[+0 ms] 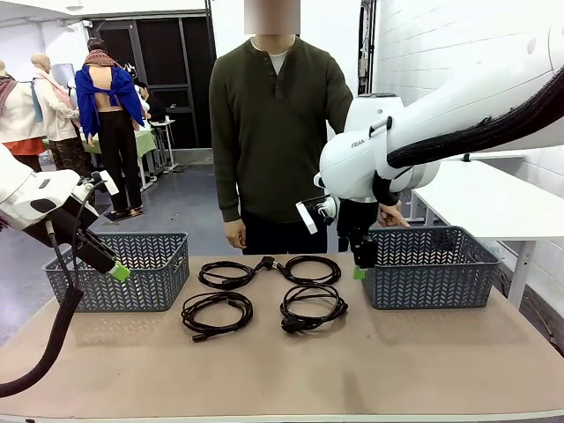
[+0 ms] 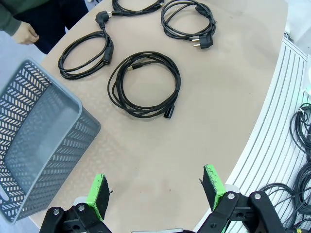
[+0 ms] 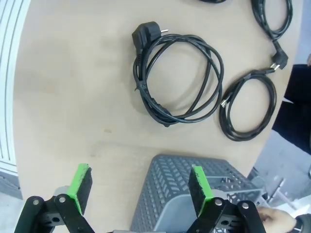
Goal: Organize the cables according to human instructions.
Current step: Pick up a bundle of cables and place it in the basket indicated by the human.
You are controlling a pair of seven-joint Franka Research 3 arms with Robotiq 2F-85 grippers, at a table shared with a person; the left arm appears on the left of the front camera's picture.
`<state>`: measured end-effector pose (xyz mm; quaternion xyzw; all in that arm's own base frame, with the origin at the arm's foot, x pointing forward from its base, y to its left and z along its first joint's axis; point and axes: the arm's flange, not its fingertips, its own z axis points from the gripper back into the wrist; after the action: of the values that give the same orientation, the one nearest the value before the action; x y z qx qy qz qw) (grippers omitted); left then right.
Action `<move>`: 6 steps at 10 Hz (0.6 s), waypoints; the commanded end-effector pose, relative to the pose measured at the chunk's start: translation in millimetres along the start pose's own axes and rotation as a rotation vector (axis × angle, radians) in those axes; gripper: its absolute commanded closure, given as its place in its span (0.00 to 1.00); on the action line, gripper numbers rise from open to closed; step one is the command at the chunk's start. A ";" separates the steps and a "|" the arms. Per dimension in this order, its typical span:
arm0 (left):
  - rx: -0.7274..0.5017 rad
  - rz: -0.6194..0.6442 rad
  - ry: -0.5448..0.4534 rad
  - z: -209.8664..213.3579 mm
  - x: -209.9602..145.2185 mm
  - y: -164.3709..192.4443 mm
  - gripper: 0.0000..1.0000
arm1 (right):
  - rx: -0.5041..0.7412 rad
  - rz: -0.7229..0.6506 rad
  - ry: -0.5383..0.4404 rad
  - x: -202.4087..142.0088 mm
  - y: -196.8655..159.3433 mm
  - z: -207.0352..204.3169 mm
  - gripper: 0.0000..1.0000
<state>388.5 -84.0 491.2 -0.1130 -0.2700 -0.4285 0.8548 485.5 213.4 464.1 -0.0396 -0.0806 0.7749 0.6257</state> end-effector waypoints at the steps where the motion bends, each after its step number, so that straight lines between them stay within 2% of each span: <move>1: -0.020 -0.013 -0.011 -0.8 -2.4 3.0 0.00 | 0.001 0.003 -0.009 -1.7 1.3 0.8 0.00; 3: -0.020 -0.013 -0.011 -0.8 -2.4 3.0 0.00 | -0.001 0.000 0.000 0.1 0.0 0.5 0.00; 6: -0.020 -0.013 -0.011 -0.8 -2.4 3.0 0.00 | 0.036 -0.002 -0.010 26.9 -6.3 -28.6 0.00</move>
<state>388.5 -84.1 491.2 -0.1128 -0.2700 -0.4286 0.8548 482.5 232.2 445.4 -0.0299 -0.0677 0.7817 0.6193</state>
